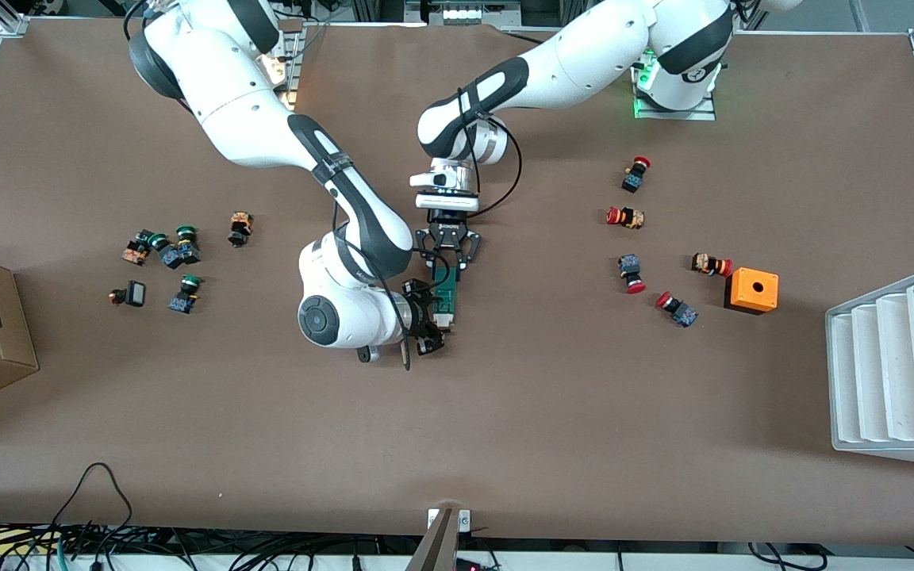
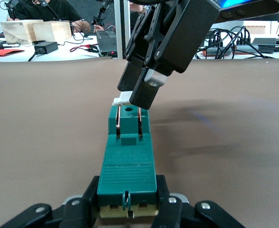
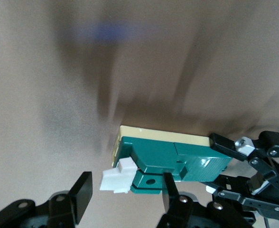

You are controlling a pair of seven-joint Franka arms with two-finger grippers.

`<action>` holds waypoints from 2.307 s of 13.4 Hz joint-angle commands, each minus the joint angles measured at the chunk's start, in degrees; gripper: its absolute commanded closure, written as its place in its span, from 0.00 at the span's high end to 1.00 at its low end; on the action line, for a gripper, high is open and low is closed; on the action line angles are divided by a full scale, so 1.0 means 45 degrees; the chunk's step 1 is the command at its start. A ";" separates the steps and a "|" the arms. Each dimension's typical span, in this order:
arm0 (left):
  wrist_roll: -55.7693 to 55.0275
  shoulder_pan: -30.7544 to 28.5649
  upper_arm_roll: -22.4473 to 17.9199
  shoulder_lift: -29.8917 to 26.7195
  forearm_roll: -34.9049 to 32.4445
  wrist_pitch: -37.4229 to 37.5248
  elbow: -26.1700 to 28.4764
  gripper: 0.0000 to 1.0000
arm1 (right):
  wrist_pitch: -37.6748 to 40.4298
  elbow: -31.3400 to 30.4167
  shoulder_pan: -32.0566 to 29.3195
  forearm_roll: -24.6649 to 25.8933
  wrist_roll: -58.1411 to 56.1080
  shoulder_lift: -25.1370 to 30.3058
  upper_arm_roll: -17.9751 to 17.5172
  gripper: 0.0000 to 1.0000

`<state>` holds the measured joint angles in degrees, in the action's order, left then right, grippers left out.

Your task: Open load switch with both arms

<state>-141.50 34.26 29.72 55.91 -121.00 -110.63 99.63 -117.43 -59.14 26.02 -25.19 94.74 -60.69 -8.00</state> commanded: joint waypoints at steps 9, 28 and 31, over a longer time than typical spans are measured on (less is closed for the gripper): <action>-0.0293 0.0081 -0.0042 0.0426 -0.0710 -0.0278 -0.0480 0.14 | 0.0257 0.0544 0.0136 -0.0085 0.0527 -0.0421 -0.0019 0.41; -0.0293 0.0081 0.0017 0.0563 -0.0690 -0.0278 -0.0871 0.10 | 0.0588 -0.1232 0.0214 0.0461 0.0743 0.1160 -0.0058 0.37; -0.0293 0.0081 0.0036 0.0563 -0.0690 -0.0278 -0.0871 0.10 | 0.0647 -0.1350 0.0195 0.0481 0.0704 0.1356 -0.0058 0.37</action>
<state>-141.95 34.37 29.74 56.06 -121.19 -110.24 99.56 -115.40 -61.74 26.96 -24.32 97.01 -57.21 -8.01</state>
